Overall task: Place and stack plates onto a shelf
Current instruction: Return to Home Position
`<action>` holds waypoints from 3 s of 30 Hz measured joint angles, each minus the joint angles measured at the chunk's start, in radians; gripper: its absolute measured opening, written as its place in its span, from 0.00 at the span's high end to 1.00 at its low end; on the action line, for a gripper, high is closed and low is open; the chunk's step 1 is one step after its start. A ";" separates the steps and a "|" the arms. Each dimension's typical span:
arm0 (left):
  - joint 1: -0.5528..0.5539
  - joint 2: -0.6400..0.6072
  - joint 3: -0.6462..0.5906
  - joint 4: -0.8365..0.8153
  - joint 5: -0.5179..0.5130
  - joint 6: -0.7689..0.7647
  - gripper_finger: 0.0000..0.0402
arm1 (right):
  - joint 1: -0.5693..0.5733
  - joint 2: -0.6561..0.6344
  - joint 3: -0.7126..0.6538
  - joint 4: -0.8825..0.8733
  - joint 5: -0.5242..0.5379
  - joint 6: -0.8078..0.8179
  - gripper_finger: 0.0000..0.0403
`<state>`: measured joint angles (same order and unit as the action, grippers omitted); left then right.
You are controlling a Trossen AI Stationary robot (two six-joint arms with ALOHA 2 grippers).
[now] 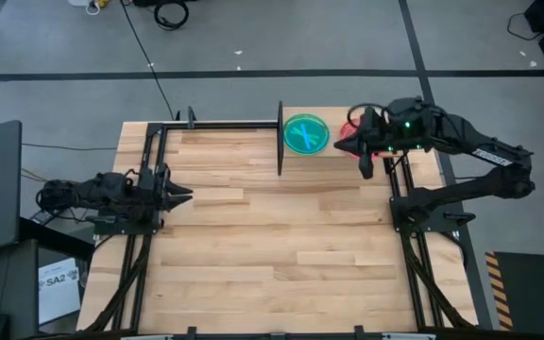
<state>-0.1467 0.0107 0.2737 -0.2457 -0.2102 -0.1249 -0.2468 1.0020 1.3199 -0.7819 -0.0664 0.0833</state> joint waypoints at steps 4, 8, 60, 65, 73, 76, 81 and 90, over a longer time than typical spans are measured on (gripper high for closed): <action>0.000 -0.007 -0.003 -0.041 -0.019 0.005 0.81 | 0.064 -0.069 -0.111 0.065 0.048 0.029 0.97; 0.000 -0.007 -0.003 -0.037 -0.023 0.007 0.81 | 0.102 -0.164 -0.294 0.209 0.070 0.065 0.97; 0.000 -0.005 -0.204 0.267 -0.033 0.044 0.81 | 0.123 -1.000 -1.199 0.701 0.074 0.116 0.97; 0.000 -0.005 -0.237 0.289 -0.033 0.058 0.81 | 0.122 -1.000 -1.199 0.707 0.074 0.091 0.97; 0.000 0.002 -0.264 0.307 -0.014 0.093 0.81 | 0.123 -1.000 -1.199 0.695 0.074 0.089 0.97; 0.000 0.002 -0.264 0.305 -0.014 0.094 0.81 | 0.122 -1.000 -1.199 0.662 0.074 0.097 0.97; 0.000 0.002 -0.264 0.300 0.003 0.096 0.81 | 0.122 -1.000 -1.260 0.703 0.054 0.107 0.97; 0.000 0.002 -0.265 0.297 0.005 0.085 0.81 | 0.122 -0.974 -1.309 0.836 0.051 0.050 0.97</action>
<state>-0.1471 0.0128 0.0089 0.0513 -0.2050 -0.0402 -0.1246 0.0278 0.0114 0.0546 -0.0153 0.1335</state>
